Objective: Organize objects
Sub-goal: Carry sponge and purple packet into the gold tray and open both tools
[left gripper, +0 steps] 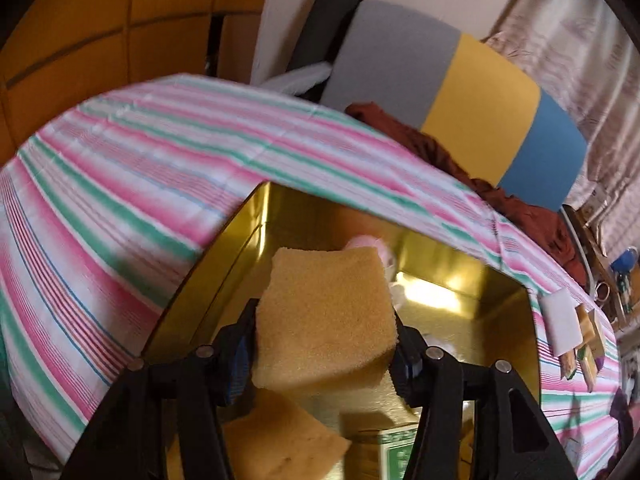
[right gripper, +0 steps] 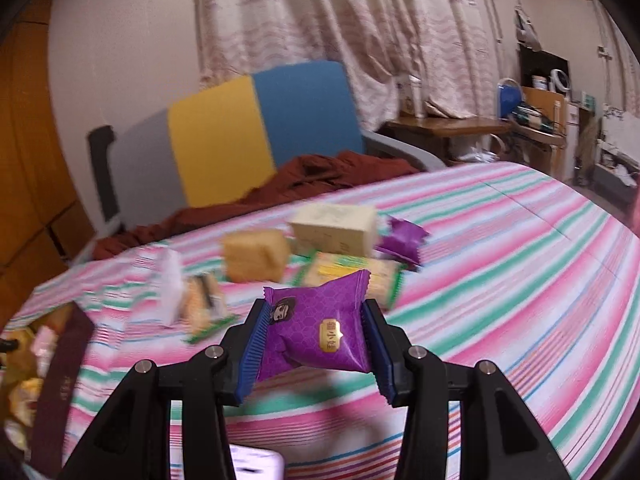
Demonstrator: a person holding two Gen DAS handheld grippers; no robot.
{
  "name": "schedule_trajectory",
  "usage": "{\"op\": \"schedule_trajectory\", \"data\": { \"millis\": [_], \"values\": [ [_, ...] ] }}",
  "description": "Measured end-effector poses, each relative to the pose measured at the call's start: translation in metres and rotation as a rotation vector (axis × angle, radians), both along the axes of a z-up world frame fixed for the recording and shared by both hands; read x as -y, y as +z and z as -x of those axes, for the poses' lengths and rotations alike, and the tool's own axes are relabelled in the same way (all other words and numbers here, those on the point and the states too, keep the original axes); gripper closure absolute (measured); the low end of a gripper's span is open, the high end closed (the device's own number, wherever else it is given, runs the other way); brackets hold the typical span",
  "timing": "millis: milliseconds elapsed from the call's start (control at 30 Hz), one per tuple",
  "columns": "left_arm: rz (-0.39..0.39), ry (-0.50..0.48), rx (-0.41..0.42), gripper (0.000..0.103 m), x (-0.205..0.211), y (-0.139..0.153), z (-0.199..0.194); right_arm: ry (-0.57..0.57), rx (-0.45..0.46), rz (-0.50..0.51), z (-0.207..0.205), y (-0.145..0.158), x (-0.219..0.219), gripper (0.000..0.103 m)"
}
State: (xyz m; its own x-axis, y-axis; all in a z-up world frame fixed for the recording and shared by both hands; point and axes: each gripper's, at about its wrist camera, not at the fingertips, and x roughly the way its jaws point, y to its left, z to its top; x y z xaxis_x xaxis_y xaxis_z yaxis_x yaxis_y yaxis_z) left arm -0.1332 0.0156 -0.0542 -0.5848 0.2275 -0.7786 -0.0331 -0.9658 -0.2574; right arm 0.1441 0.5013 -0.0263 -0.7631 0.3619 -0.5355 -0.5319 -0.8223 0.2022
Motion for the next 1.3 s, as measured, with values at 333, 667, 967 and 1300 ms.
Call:
{"op": "schedule_trajectory", "data": {
  "millis": [333,667,967,1300],
  "values": [
    [-0.018,0.052,0.015,0.010,0.012,0.003,-0.007,0.297,-0.084,0.046,0.032,0.035,0.091,0.056],
    [0.054,0.045,-0.204,0.000,0.013,0.034,-0.070,0.610,-0.008,0.160,0.084,0.031,0.184,0.056],
    [0.051,-0.015,-0.204,0.000,0.013,0.033,-0.101,0.794,0.139,0.050,0.136,0.018,0.252,0.056],
    [0.032,-0.028,-0.162,0.000,0.018,0.023,-0.110,0.772,0.282,-0.008,0.187,-0.011,0.273,0.051]
  ]
}}
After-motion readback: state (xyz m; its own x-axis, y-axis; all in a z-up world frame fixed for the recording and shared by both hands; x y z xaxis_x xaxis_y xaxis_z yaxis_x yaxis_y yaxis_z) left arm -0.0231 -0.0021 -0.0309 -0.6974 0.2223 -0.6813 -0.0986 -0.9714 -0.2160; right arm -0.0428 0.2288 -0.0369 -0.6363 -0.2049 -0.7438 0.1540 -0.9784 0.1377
